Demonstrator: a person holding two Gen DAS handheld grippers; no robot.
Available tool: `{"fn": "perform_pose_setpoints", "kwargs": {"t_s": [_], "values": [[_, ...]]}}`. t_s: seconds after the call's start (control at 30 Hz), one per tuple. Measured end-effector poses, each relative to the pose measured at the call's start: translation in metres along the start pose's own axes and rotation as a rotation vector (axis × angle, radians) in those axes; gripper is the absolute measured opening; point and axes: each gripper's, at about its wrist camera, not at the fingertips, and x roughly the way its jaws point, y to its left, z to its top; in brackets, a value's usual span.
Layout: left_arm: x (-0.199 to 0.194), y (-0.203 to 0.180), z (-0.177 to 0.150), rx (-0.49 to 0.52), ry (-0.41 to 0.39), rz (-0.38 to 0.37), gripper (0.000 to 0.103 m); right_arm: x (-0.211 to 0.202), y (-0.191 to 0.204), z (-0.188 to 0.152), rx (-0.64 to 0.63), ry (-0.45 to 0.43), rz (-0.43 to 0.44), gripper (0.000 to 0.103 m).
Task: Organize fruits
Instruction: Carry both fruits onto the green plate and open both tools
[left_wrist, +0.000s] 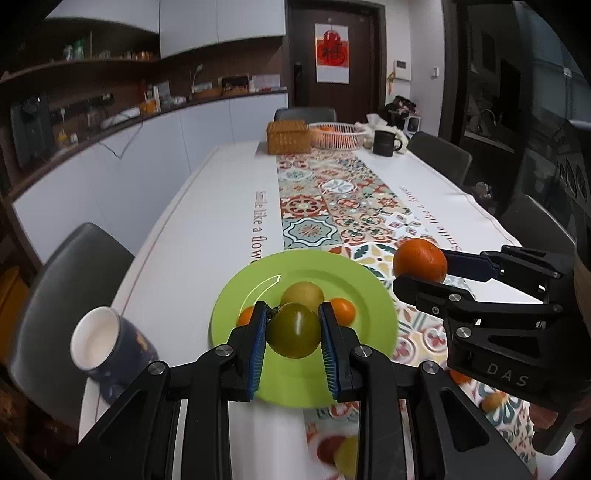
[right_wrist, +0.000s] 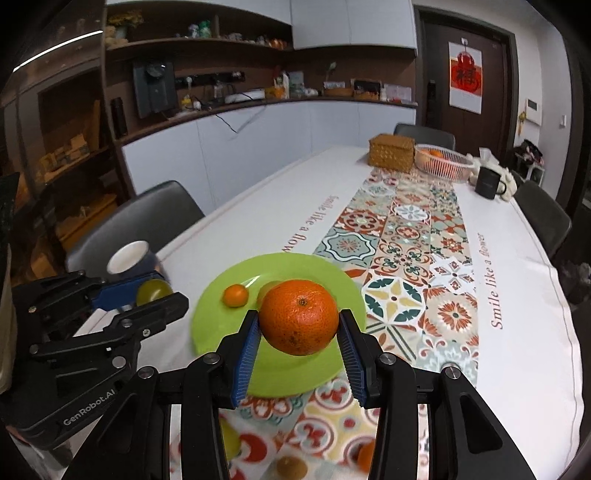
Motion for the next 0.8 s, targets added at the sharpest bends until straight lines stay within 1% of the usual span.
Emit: {"fn": "perform_pose_setpoints", "kwargs": {"t_s": [0.07, 0.27, 0.33, 0.53, 0.7, 0.73, 0.8], "values": [[0.017, 0.007, 0.006, -0.017, 0.03, -0.019, 0.028, 0.013, -0.005, 0.006, 0.012, 0.022, -0.004, 0.043], [0.063, 0.021, 0.014, -0.045, 0.111, -0.027, 0.028, 0.059, -0.014, 0.017, 0.032, 0.1, -0.006, 0.043], [0.076, 0.025, 0.017, -0.051, 0.134, -0.026, 0.028, 0.074, -0.017, 0.02, 0.031, 0.127, -0.019, 0.043], [0.105, 0.034, 0.02, -0.067, 0.189, -0.026, 0.028, 0.103, -0.024, 0.024, 0.049, 0.168, -0.02, 0.043], [0.121, 0.04, 0.02, -0.09, 0.225, -0.029, 0.028, 0.116, -0.024, 0.024, 0.053, 0.192, -0.023, 0.044], [0.123, 0.041, 0.019, -0.094, 0.23, -0.029, 0.029, 0.118, -0.024, 0.023, 0.054, 0.192, -0.024, 0.044], [0.122, 0.04, 0.019, -0.092, 0.232, -0.025, 0.038, 0.121, -0.024, 0.023, 0.053, 0.2, -0.02, 0.044]]}}
